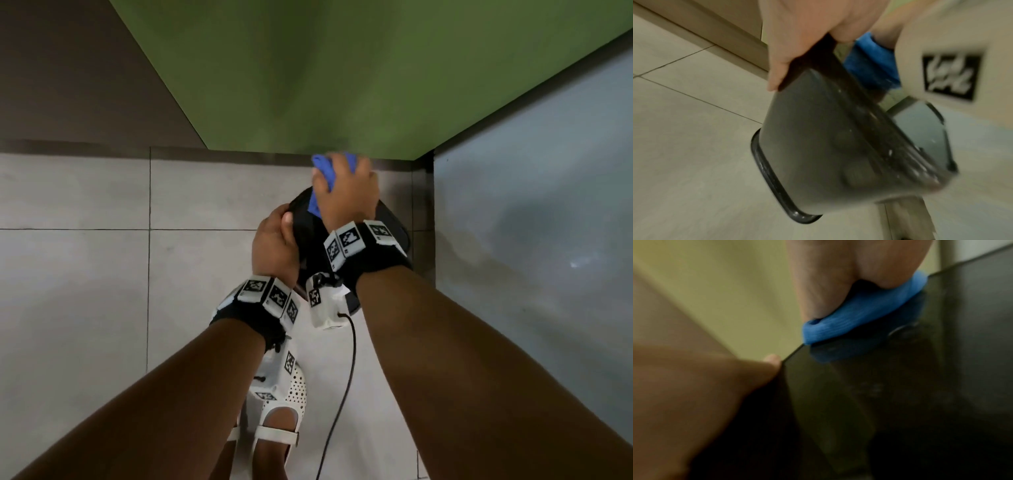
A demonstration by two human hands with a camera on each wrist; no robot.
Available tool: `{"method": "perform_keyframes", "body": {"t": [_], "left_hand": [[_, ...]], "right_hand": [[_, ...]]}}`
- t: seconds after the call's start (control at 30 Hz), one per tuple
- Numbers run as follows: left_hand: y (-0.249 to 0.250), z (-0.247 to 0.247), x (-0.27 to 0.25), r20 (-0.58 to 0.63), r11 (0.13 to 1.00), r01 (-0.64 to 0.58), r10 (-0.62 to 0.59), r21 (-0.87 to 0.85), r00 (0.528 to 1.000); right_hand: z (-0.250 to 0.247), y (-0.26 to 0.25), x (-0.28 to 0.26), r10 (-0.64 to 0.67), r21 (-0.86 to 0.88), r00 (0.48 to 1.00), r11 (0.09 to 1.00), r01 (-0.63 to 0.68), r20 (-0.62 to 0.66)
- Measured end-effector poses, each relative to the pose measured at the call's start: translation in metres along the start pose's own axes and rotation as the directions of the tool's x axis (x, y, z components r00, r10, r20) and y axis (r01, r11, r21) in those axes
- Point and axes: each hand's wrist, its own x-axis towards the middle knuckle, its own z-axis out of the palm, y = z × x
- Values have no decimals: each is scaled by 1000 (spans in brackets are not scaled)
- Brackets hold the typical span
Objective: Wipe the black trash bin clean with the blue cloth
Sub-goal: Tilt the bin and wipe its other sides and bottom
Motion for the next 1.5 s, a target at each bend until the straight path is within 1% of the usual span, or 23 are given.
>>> {"method": "perform_keyframes", "body": {"t": [0.03, 0.1, 0.13, 0.17, 0.2, 0.3, 0.37, 0.43, 0.47, 0.53, 0.67, 0.8, 0.9, 0.97, 1.0, 1.03, 1.07, 1.13, 1.2, 1.3, 1.37, 1.43, 1.5], "left_hand": [[-1, -4, -7, -9, 997, 75, -74, 36, 997], [-2, -11, -17, -16, 959, 226, -227, 168, 974], [-2, -14, -18, -18, 942, 257, -259, 217, 966], [-2, -17, -16, -15, 942, 247, -250, 228, 968], [-3, -19, -9, -2, 958, 202, -206, 203, 979], [0, -25, 15, 63, 998, 16, -20, 68, 998], [3, -24, 20, 105, 999, -42, 40, 17, 994], [3, -21, 18, 139, 1000, -16, 20, -26, 990], [2, -19, 17, 138, 998, 10, -2, -59, 990], [2, -18, 15, 127, 990, 59, -43, -132, 991], [-1, -15, 18, 109, 995, 16, -5, -101, 994], [-3, -13, 20, 92, 995, 77, -70, -64, 993], [-1, -12, 19, 101, 996, 65, -58, -68, 993], [-1, -11, 20, 114, 997, 46, -39, -58, 993], [-1, -11, 21, 119, 998, 35, -30, -45, 992], [-1, -11, 22, 126, 999, 23, -19, -28, 992], [-1, -11, 23, 137, 1000, 6, -4, -15, 991], [-2, -13, 23, 155, 999, -31, 34, -18, 987], [-1, -14, 21, 161, 998, -51, 58, -47, 985], [-1, -13, 21, 128, 999, -36, 40, -36, 991], [1, -12, 21, 114, 999, 1, 2, -32, 993], [1, -11, 21, 112, 999, 21, -18, -30, 994], [0, -12, 21, 108, 999, 33, -29, -32, 994]], "right_hand": [[-2, -5, 1, -125, 26, 991, 992, 124, 56], [0, -19, 0, -350, 101, 928, 935, 339, 130], [2, -28, -2, -428, 135, 890, 902, 410, 156], [3, -35, -5, -469, 163, 863, 881, 444, 185], [3, -39, -8, -478, 208, 857, 874, 440, 195], [-1, -38, -8, -413, 345, 897, 874, 341, 160], [0, -35, -8, -371, 227, 923, 913, 340, 106], [5, -34, -14, -333, 43, 941, 943, 331, 65], [7, -33, -19, -326, -1, 943, 945, 327, 72], [12, -30, -27, -333, -12, 940, 942, 334, 75], [15, -25, -23, -303, -55, 953, 951, 303, -5], [3, 11, -23, -106, -76, 994, 992, 104, -20], [-7, 40, -31, 36, -83, 995, 996, -45, -97], [-7, 38, -32, 99, -48, 980, 993, -109, -175], [-6, 32, -31, 142, -35, 974, 988, -151, -179], [-4, 22, -29, 179, -27, 974, 982, -185, -141], [-2, 11, -26, 179, -23, 980, 983, -181, -84], [3, -15, -20, 46, -7, 999, 999, -46, 8], [5, -35, -15, -81, -3, 992, 997, 81, 94], [0, -28, -5, -109, -67, 983, 991, 120, 145], [-9, -3, -6, -39, -110, 995, 993, 49, 93], [-13, 28, -16, 114, -128, 993, 986, -110, 23], [-14, 45, -29, 302, -9, 952, 953, -303, -39]]}}
